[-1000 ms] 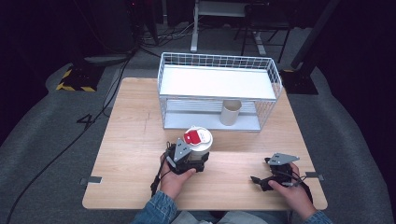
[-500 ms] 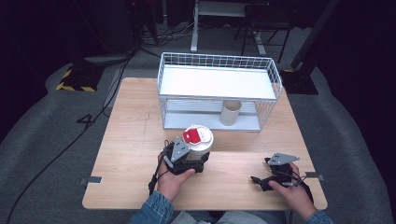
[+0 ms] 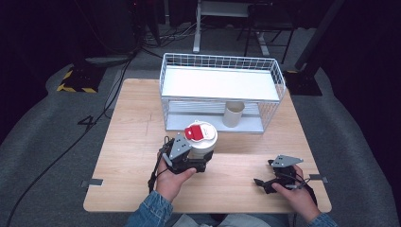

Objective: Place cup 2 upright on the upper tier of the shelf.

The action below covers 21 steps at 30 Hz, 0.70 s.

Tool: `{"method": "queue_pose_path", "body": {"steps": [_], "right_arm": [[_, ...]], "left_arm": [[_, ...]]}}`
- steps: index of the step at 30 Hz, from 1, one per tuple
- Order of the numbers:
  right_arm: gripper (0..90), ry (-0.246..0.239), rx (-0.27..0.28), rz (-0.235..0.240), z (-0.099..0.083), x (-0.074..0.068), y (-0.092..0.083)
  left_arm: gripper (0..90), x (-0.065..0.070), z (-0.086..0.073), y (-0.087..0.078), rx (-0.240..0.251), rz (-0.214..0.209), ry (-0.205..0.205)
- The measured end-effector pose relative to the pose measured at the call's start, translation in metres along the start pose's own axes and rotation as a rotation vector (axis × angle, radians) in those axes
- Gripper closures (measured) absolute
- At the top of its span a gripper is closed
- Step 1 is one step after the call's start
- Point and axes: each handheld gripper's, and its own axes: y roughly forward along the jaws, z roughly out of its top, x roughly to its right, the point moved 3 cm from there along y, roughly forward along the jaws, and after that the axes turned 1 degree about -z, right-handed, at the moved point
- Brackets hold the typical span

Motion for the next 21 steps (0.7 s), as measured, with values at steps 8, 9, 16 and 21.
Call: {"method": "queue_pose_path", "body": {"steps": [8,9,16,21], "right_arm": [[0.0,0.000,0.000,0.000,0.000,0.000,0.000],[0.0,0.000,0.000,0.000,0.000,0.000,0.000],[0.0,-0.003,0.000,0.001,0.000,0.000,0.000],[0.0,-0.003,0.000,0.000,0.000,0.000,0.000]], "left_arm": [[11.5,0.000,0.020,-0.006,0.000,-0.007,0.024],[11.5,0.000,0.022,-0.006,0.002,-0.008,0.027],[11.5,-0.001,0.040,-0.008,0.013,-0.017,0.033],[11.6,-0.003,0.053,-0.009,0.020,-0.016,0.048]]}}
